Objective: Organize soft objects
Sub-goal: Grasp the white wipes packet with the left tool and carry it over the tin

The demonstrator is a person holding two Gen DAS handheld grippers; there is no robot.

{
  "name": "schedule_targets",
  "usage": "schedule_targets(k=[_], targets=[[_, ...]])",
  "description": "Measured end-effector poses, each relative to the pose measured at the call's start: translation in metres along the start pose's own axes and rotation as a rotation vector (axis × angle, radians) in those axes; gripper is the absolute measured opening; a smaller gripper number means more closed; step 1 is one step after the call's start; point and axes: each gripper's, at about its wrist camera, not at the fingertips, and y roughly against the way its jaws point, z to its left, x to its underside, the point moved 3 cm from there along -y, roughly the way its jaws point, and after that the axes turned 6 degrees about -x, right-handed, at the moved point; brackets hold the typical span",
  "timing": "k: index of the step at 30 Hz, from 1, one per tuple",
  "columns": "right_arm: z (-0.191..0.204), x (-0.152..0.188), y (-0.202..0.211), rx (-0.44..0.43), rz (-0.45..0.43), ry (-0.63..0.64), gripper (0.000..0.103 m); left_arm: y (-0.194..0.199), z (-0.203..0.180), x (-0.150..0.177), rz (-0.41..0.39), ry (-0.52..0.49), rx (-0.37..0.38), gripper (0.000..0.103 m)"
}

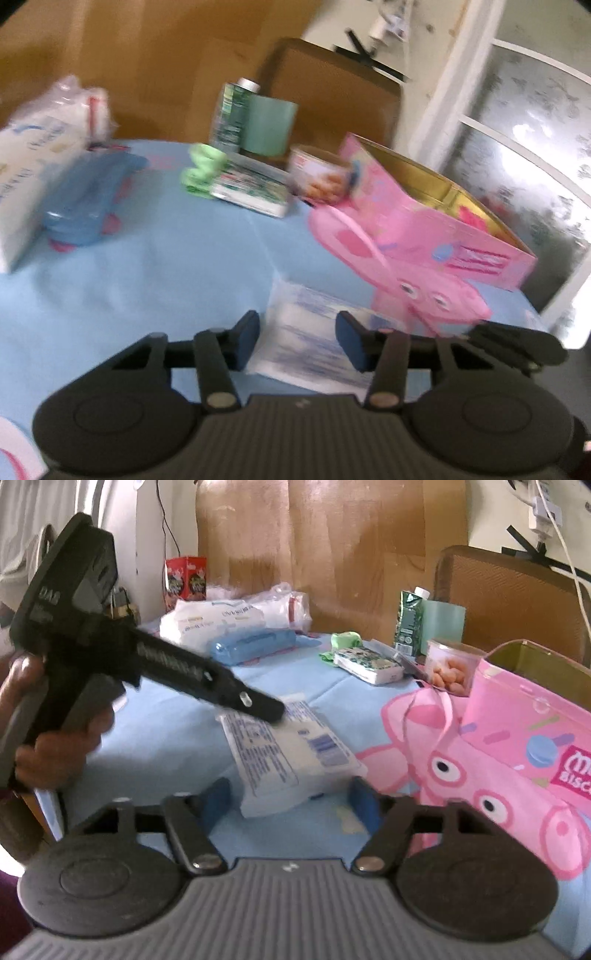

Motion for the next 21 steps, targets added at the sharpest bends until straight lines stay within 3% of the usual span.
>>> schedule_targets(k=[4,6,17,21], targets=[[-0.01,0.007,0.013,0.041,-0.014,-0.021,0.048,-0.007,-0.028,0.003,0.026,-0.034,0.03,0.047],[-0.019,0.015,0.027,0.071,-0.025,-0.045,0.045,-0.013,-0.045,0.003,0.051,-0.053,0.08,0.047],[-0.059,0.078,0.109,0.307,-0.131,-0.203,0.045,-0.053,-0.16,0.016,0.096,-0.269,0.233,0.049],[-0.068,0.087,0.12,0.349,-0.17,-0.235,0.043,-0.059,-0.177,0.007,0.096,-0.27,0.264,0.048]])
